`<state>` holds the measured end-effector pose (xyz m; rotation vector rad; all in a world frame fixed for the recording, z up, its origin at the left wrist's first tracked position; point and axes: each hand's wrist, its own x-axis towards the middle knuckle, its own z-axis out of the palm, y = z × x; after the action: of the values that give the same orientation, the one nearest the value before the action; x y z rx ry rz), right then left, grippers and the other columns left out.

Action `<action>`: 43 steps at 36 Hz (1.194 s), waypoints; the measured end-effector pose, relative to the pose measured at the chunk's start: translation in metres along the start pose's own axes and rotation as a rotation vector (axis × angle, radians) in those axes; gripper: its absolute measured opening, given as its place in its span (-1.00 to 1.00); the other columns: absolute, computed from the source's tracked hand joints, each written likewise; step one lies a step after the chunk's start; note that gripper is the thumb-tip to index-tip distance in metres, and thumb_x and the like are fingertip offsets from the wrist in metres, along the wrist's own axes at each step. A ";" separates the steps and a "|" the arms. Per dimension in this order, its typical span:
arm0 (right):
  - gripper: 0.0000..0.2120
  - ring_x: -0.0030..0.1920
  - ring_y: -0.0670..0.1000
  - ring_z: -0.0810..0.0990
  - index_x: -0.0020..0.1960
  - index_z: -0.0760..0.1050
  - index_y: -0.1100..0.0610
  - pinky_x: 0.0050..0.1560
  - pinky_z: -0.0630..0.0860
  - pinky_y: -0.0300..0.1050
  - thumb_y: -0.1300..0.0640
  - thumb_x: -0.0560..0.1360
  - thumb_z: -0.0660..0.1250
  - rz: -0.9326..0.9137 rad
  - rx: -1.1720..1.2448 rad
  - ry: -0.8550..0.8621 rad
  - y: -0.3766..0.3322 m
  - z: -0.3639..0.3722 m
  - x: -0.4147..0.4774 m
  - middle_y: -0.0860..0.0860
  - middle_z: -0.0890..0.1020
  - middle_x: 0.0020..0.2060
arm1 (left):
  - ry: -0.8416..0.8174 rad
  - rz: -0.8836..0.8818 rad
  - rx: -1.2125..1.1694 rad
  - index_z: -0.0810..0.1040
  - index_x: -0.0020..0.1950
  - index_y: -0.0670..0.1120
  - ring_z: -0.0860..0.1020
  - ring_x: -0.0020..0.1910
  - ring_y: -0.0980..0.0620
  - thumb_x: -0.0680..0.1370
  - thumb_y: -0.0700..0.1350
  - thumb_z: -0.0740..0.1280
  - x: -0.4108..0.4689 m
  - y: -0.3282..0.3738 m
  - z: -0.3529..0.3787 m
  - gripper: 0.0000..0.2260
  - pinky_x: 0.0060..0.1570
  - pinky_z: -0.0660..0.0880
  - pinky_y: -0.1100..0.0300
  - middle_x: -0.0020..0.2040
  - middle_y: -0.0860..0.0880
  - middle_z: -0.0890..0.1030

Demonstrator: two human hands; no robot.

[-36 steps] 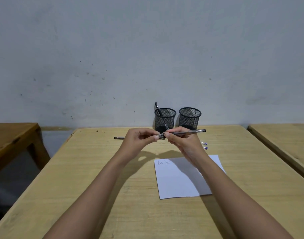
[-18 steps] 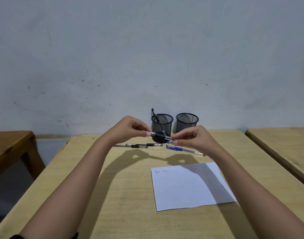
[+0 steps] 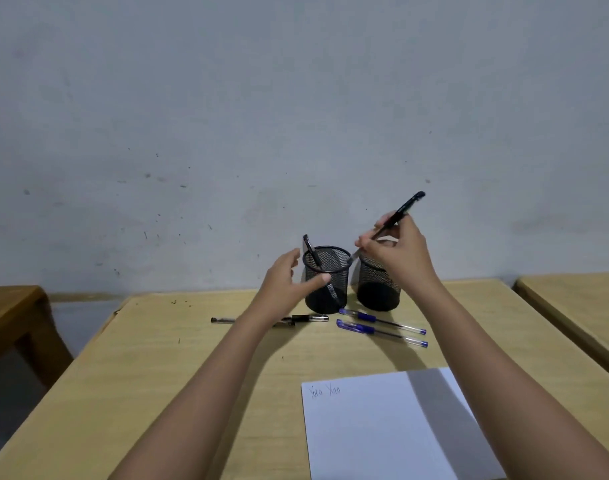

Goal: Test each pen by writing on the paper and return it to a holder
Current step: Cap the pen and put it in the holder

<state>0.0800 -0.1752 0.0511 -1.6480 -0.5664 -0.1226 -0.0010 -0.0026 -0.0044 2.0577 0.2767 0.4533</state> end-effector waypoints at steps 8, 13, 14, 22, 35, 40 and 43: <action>-0.94 -0.09 0.09 0.66 -0.11 0.44 0.06 0.07 0.57 0.13 0.14 0.54 0.25 0.011 -0.136 -0.135 0.022 0.039 0.029 0.03 0.61 -0.20 | 0.056 0.052 -0.042 0.41 0.19 0.10 0.46 0.24 0.10 0.33 0.23 0.45 0.025 -0.017 0.023 -0.49 0.26 0.42 0.08 0.20 0.10 0.50; -0.88 -0.17 0.01 0.57 0.00 0.49 0.12 -0.16 0.45 -0.23 0.15 0.47 0.35 -0.053 -0.338 -0.143 0.030 0.042 0.034 0.03 0.59 -0.23 | 0.074 0.092 -0.039 0.39 0.29 0.04 0.42 0.16 0.16 0.38 0.05 0.48 0.033 -0.018 0.025 -0.47 0.06 0.33 0.41 0.16 0.08 0.40; -0.88 -0.17 0.02 0.57 -0.02 0.48 0.10 -0.14 0.45 -0.21 0.16 0.45 0.36 -0.067 -0.356 -0.144 0.031 0.042 0.035 0.02 0.58 -0.27 | 0.073 0.088 -0.034 0.38 0.33 -0.02 0.41 0.16 0.17 0.38 0.05 0.48 0.034 -0.020 0.024 -0.42 0.05 0.32 0.46 0.19 0.07 0.41; -0.83 -0.10 0.03 0.57 -0.02 0.57 0.16 -0.10 0.42 -0.17 0.08 0.51 0.30 -0.071 -0.430 -0.230 0.037 0.041 0.038 0.07 0.64 -0.15 | 0.089 0.069 -0.046 0.38 0.37 -0.09 0.44 0.21 0.14 0.35 0.06 0.50 0.036 -0.023 0.024 -0.34 0.11 0.33 0.45 0.26 -0.01 0.46; -0.83 -0.16 0.00 0.54 -0.04 0.59 0.20 -0.16 0.38 -0.23 0.14 0.41 0.42 -0.028 -0.484 -0.178 0.045 0.037 0.045 0.06 0.59 -0.21 | 0.087 0.045 -0.064 0.38 0.37 -0.11 0.46 0.25 0.09 0.33 0.05 0.53 0.039 -0.024 0.024 -0.31 0.22 0.35 0.32 0.28 -0.04 0.47; -0.90 -0.23 -0.06 0.51 -0.09 0.58 0.18 -0.36 0.31 -0.55 0.18 0.41 0.40 -0.007 -0.460 -0.146 0.047 0.036 0.047 0.01 0.60 -0.23 | 0.088 0.042 -0.071 0.37 0.38 -0.12 0.45 0.24 0.09 0.32 0.03 0.53 0.039 -0.023 0.023 -0.31 0.21 0.34 0.33 0.29 -0.05 0.47; -0.88 -0.23 -0.04 0.52 -0.08 0.58 0.19 -0.33 0.37 -0.46 0.18 0.40 0.42 -0.005 -0.442 -0.130 0.047 0.036 0.048 0.04 0.59 -0.23 | 0.089 0.040 -0.064 0.36 0.38 -0.13 0.44 0.25 0.08 0.32 0.03 0.53 0.039 -0.022 0.023 -0.30 0.20 0.34 0.33 0.30 -0.05 0.46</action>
<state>0.1333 -0.1296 0.0217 -2.0948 -0.6758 -0.1524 0.0441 0.0055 -0.0260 1.9865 0.2710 0.5726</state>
